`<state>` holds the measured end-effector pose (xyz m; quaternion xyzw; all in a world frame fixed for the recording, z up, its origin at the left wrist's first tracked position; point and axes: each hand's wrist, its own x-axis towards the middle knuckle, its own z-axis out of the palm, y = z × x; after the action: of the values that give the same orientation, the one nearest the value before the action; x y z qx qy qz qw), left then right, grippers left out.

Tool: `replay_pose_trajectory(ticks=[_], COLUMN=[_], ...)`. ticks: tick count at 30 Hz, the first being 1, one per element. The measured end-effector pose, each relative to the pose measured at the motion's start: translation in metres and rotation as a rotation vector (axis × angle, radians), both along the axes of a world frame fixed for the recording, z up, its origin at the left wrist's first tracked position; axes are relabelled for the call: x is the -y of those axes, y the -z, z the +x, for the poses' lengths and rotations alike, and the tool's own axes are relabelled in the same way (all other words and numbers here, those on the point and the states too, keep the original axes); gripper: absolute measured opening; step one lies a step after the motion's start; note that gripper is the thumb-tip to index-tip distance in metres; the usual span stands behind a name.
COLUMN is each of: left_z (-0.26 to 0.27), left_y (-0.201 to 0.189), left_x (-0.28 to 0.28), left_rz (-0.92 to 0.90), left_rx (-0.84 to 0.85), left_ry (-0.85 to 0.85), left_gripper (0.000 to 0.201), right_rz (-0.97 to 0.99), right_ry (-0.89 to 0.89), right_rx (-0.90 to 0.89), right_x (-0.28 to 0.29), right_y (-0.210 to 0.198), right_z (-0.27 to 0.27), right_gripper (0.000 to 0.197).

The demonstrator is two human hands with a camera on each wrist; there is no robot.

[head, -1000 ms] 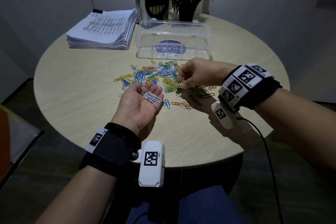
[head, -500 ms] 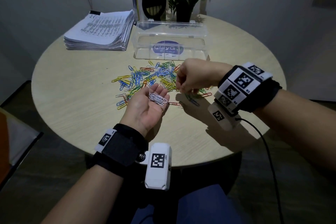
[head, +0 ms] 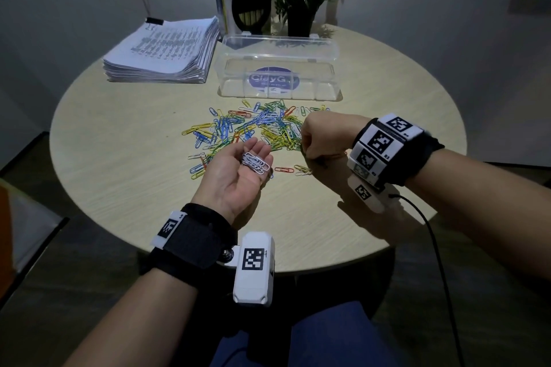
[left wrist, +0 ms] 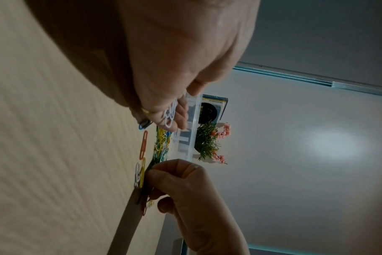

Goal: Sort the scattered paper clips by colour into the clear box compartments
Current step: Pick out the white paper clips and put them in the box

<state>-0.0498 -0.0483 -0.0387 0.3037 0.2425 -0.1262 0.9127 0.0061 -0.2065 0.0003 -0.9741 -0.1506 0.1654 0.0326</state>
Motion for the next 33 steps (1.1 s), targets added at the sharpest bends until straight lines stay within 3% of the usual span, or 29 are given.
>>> replay_pose_trajectory(ticks=[6, 18, 22, 30, 33], left_z=[-0.001, -0.004, -0.004, -0.002, 0.000], left_y=[-0.001, -0.002, -0.002, -0.005, -0.006], left_x=[-0.002, -0.009, -0.013, -0.021, -0.024], left_rz=[0.008, -0.004, 0.000, -0.013, -0.021], left_rx=[-0.001, -0.007, 0.000, 0.021, 0.022], left_ry=[0.019, 0.017, -0.013, -0.048, -0.058], left_gripper=[0.026, 0.027, 0.025, 0.025, 0.025], right_rz=[0.092, 0.073, 0.020, -0.056, 0.026], right_ry=[-0.044, -0.067, -0.100, -0.112, -0.090], right_rx=[-0.077, -0.009, -0.100, -0.109, -0.075], right_x=[0.002, 0.002, 0.001, -0.007, -0.017], right_y=[-0.005, -0.004, -0.006, -0.002, -0.004], right_z=[-0.005, -0.003, -0.011, -0.010, -0.004], right_gripper=[0.005, 0.008, 0.007, 0.003, 0.009])
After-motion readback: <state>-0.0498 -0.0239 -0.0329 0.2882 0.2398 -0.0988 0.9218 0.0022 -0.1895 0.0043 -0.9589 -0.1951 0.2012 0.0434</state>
